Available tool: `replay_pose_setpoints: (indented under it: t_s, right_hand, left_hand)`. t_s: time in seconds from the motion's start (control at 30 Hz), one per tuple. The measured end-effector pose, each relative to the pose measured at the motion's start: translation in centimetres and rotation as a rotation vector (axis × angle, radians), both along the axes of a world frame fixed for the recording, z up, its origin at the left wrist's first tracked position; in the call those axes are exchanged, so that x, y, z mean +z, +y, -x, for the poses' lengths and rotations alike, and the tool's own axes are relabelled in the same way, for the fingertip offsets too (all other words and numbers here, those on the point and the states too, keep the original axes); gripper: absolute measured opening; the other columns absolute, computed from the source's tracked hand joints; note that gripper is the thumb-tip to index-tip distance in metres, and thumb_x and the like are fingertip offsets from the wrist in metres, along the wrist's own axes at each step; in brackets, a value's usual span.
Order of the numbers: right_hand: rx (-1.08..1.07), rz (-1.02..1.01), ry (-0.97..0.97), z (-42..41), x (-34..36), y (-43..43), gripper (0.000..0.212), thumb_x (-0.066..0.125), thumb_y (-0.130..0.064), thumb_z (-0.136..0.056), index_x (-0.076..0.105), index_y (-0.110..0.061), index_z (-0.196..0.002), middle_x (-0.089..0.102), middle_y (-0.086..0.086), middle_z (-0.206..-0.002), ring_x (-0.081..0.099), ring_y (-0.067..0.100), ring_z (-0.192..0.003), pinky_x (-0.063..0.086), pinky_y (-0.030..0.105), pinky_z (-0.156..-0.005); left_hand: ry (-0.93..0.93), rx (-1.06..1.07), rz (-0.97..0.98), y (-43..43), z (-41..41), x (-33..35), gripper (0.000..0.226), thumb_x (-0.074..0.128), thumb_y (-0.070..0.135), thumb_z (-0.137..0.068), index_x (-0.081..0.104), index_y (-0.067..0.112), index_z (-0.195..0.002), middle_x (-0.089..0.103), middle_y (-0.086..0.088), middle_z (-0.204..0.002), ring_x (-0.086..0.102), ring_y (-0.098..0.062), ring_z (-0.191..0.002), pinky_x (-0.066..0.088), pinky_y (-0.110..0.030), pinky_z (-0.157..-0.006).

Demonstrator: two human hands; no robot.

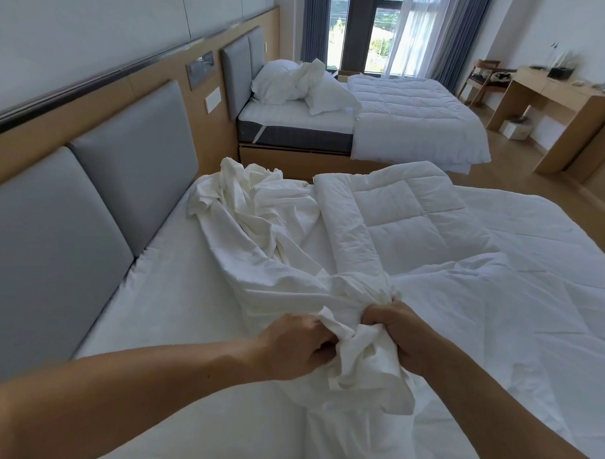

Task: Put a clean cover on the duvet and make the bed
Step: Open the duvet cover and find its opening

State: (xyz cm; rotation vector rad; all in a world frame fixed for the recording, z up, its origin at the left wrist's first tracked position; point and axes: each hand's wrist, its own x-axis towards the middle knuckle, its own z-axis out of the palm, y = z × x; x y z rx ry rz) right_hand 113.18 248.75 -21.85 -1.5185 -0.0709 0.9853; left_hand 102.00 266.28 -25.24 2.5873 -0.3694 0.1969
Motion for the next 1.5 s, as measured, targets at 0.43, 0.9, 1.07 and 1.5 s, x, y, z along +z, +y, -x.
replay_pose_setpoints:
  t_s: [0.43,0.9,1.07,1.5]
  right_hand:
    - [0.136,0.049,-0.101,-0.7,0.6,-0.6,0.038,0.075,0.002,-0.076,0.069,-0.001,-0.113,0.073,0.021,-0.106,0.071,0.037,-0.097,0.057,0.050,-0.089]
    - [0.062,-0.051,-0.035,-0.9,-0.4,-1.2,0.057,0.077,-0.012,-0.068,0.062,0.006,-0.120,0.069,0.028,-0.108,0.068,0.043,-0.095,0.057,0.051,-0.083]
    - [0.088,-0.057,-0.044,-0.6,-0.1,-1.1,0.055,0.086,-0.012,-0.070,0.064,-0.001,-0.119,0.071,0.024,-0.108,0.070,0.040,-0.094,0.059,0.047,-0.079]
    - [0.015,-0.079,-0.016,-0.5,-0.7,-1.2,0.034,0.066,0.003,-0.084,0.062,0.007,-0.118,0.072,0.024,-0.101,0.071,0.035,-0.084,0.059,0.041,-0.070]
  left_hand:
    - [0.244,0.095,0.240,0.8,-2.8,4.5,0.027,0.067,0.059,-0.075,0.071,0.036,-0.088,0.063,0.018,-0.085,0.060,-0.002,-0.077,0.050,-0.021,-0.074]
    - [0.292,0.356,0.439,0.4,-0.2,2.8,0.022,0.065,0.039,-0.092,0.053,0.023,-0.085,0.055,0.011,-0.052,0.046,-0.003,-0.045,0.039,-0.019,-0.051]
    - [0.328,0.337,0.713,0.5,0.1,3.3,0.007,0.050,0.014,-0.101,0.056,0.016,-0.097,0.067,-0.002,-0.064,0.054,-0.017,-0.049,0.045,-0.027,-0.052]
    - [0.284,0.291,0.488,-0.9,-1.3,1.3,0.020,0.077,0.039,-0.084,0.072,0.020,-0.076,0.066,0.013,-0.068,0.058,-0.002,-0.064,0.050,-0.023,-0.066]
